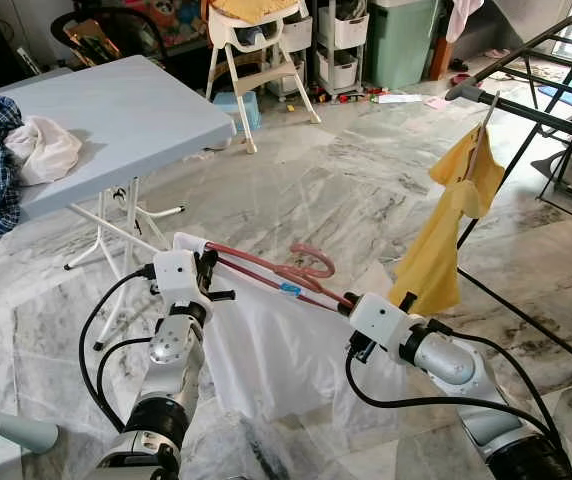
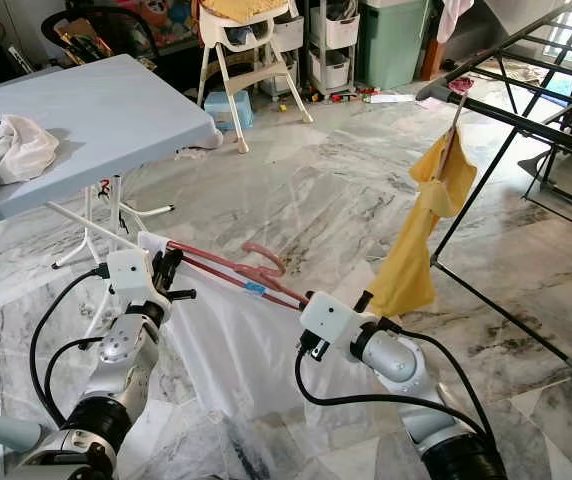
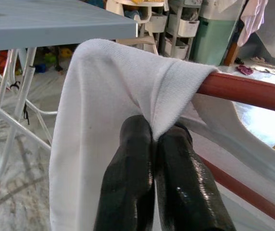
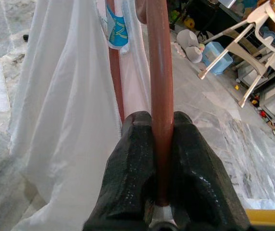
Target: Hang hanger
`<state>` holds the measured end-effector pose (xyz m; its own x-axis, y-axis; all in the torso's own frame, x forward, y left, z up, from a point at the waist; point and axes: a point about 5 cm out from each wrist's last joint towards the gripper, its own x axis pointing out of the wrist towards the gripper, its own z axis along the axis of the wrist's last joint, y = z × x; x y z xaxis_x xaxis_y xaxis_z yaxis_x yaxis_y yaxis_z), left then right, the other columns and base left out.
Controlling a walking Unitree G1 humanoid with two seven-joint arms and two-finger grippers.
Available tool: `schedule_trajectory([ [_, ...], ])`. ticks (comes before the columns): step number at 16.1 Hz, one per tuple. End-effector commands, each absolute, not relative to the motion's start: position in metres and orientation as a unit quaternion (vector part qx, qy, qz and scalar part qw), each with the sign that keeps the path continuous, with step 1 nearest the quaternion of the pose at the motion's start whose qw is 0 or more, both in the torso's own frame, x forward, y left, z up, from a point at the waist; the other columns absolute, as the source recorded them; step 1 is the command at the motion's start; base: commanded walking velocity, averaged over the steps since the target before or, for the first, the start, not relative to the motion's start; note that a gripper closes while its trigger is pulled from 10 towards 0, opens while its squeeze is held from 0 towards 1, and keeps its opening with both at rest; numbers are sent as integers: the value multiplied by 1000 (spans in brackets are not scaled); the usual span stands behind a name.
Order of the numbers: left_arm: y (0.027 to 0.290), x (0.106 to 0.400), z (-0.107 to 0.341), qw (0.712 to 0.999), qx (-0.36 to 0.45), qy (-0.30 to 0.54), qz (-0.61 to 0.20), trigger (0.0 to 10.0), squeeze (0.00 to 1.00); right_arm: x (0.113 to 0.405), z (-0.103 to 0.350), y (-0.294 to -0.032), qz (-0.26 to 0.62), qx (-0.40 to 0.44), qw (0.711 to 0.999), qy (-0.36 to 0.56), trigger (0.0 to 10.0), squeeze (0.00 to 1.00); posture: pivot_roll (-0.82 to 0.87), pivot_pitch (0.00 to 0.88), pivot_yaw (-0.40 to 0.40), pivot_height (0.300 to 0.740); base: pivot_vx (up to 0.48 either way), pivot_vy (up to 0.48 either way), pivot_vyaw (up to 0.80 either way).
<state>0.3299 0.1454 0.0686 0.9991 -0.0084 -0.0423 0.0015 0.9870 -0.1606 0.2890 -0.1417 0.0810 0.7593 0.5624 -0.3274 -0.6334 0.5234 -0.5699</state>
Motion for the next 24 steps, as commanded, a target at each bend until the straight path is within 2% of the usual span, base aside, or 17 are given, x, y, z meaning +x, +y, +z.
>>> schedule_trajectory([
  [1,155,334,74,997,-73,13,11,0,0,292,93,-136,344,-345,873,18,0,0,-151,0,104,740,0,0,0],
  [6,157,334,75,998,-66,8,14,0,0,292,91,-137,344,-353,870,21,0,0,-151,0,101,740,0,0,0],
  [12,153,331,95,997,-54,-48,9,0,0,296,83,-150,312,-379,869,55,0,0,-143,0,97,740,0,0,0],
  [15,141,328,98,996,-71,-49,-2,0,0,300,75,-152,294,-391,868,87,0,0,-136,0,93,740,0,0,0],
  [21,167,337,111,996,-59,-53,41,0,0,287,58,-186,285,-422,849,137,0,0,-144,1,91,740,0,0,0],
  [24,171,338,112,996,-57,-50,46,0,0,282,54,-196,280,-425,849,143,0,0,-145,4,95,740,0,0,0],
])
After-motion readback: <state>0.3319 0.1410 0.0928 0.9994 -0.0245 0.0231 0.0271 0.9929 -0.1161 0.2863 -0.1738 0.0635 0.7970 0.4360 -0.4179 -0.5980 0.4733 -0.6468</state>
